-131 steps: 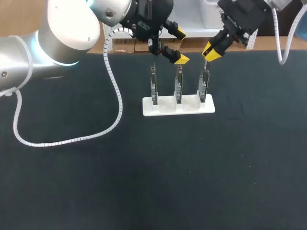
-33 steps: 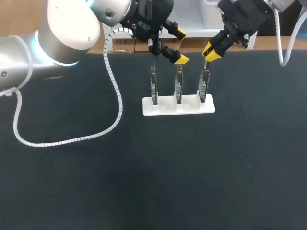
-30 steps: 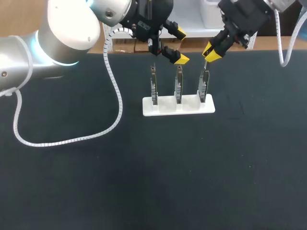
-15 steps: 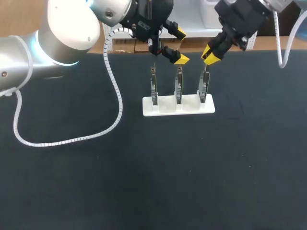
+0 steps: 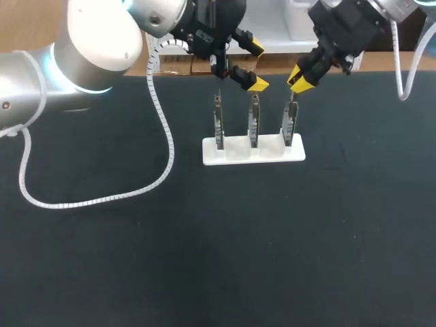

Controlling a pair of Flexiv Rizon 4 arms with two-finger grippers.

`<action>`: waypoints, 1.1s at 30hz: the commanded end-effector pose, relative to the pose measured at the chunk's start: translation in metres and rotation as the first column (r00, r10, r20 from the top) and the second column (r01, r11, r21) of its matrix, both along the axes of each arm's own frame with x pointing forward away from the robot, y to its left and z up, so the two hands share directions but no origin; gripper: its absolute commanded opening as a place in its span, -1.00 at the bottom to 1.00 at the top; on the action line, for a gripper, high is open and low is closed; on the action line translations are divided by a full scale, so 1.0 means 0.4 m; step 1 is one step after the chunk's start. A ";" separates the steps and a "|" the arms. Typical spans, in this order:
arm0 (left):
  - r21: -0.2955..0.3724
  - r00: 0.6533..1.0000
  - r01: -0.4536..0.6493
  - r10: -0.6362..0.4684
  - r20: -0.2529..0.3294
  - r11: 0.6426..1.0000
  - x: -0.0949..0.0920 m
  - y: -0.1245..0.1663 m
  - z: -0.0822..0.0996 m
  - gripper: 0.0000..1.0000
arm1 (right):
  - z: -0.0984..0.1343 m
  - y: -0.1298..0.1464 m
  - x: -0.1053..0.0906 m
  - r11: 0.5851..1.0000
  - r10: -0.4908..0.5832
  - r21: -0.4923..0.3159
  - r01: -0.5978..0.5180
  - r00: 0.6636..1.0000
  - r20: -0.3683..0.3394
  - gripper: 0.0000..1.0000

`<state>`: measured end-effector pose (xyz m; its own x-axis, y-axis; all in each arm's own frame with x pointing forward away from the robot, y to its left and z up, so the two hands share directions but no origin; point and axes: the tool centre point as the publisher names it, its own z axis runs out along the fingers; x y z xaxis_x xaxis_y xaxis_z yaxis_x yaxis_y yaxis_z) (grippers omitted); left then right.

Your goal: Pick up the optical module with the left hand, and insert it into the network port with the right hand.

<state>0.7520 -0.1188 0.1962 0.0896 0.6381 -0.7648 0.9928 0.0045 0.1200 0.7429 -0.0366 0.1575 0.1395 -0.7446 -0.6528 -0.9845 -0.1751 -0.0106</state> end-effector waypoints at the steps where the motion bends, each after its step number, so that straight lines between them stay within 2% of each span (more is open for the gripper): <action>1: 0.009 1.000 0.000 0.000 -0.005 1.000 0.004 -0.002 0.004 1.00 | -0.014 -0.005 -0.012 1.000 -0.007 0.010 0.007 1.000 0.005 -1.00; 20: 0.009 1.000 0.000 0.000 -0.005 1.000 0.004 -0.002 0.004 1.00 | -0.028 0.005 0.001 1.000 0.005 0.024 -0.005 1.000 -0.019 -1.00; 23: 0.009 1.000 0.000 0.000 -0.005 1.000 0.004 -0.002 0.004 1.00 | -0.034 0.006 0.000 1.000 0.008 0.024 -0.007 1.000 -0.028 -0.72; 25: 0.009 1.000 0.000 0.000 -0.005 1.000 0.004 -0.002 0.004 1.00 | -0.035 0.007 0.000 1.000 0.006 0.028 -0.005 1.000 -0.030 -0.34; 26: 0.009 1.000 0.000 0.000 -0.005 1.000 0.004 -0.002 0.004 1.00 | -0.035 0.007 0.000 1.000 0.004 0.029 -0.004 1.000 -0.031 0.46; 27: 0.009 1.000 0.000 0.000 -0.005 1.000 0.004 -0.002 0.004 1.00 | -0.033 0.007 -0.001 1.000 0.004 0.031 -0.003 1.000 -0.031 1.00; 33: 0.009 1.000 0.000 0.000 -0.005 1.000 0.004 -0.002 0.004 1.00 | -0.017 0.003 -0.005 0.999 0.000 0.053 0.001 1.000 -0.014 1.00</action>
<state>0.7520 -0.1188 0.1962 0.0896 0.6381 -0.7647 0.9928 0.0045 0.1200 0.7450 -0.0326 0.1479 0.1223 -0.7166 -0.6867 -0.9846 -0.1746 0.0068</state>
